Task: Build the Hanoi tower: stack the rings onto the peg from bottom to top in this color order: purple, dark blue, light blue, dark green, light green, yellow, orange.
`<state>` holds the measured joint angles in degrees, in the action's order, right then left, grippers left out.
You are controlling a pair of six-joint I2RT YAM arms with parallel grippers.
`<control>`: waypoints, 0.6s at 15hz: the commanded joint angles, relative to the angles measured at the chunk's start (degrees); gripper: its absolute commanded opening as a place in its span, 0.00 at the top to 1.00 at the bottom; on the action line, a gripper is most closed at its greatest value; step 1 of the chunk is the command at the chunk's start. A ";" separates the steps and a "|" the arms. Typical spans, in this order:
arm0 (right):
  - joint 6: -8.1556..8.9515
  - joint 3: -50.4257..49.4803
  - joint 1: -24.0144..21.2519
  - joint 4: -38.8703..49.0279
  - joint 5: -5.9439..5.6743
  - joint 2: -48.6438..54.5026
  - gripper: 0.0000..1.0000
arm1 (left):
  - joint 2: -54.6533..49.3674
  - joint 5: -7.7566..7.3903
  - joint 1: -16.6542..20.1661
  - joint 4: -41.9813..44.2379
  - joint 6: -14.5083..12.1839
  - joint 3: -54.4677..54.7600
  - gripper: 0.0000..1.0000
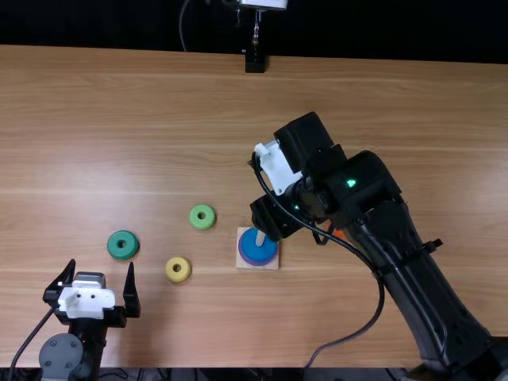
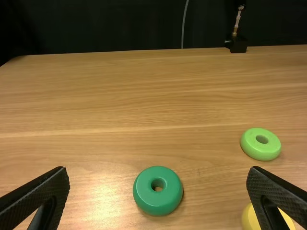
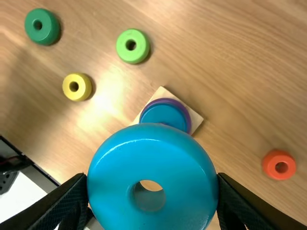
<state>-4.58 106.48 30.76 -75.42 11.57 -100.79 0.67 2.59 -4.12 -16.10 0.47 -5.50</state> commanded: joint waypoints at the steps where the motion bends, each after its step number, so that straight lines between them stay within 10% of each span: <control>1: 0.15 -1.18 0.79 -0.05 1.40 2.18 1.00 | -0.67 0.36 -0.01 -0.67 0.37 3.12 0.00; 9: 0.25 -2.94 0.88 0.16 2.14 4.20 1.00 | -0.67 0.36 -0.01 -0.67 0.37 3.12 0.00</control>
<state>-4.43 104.12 31.09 -75.42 12.82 -98.30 0.67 2.57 -4.12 -16.12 0.45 -5.50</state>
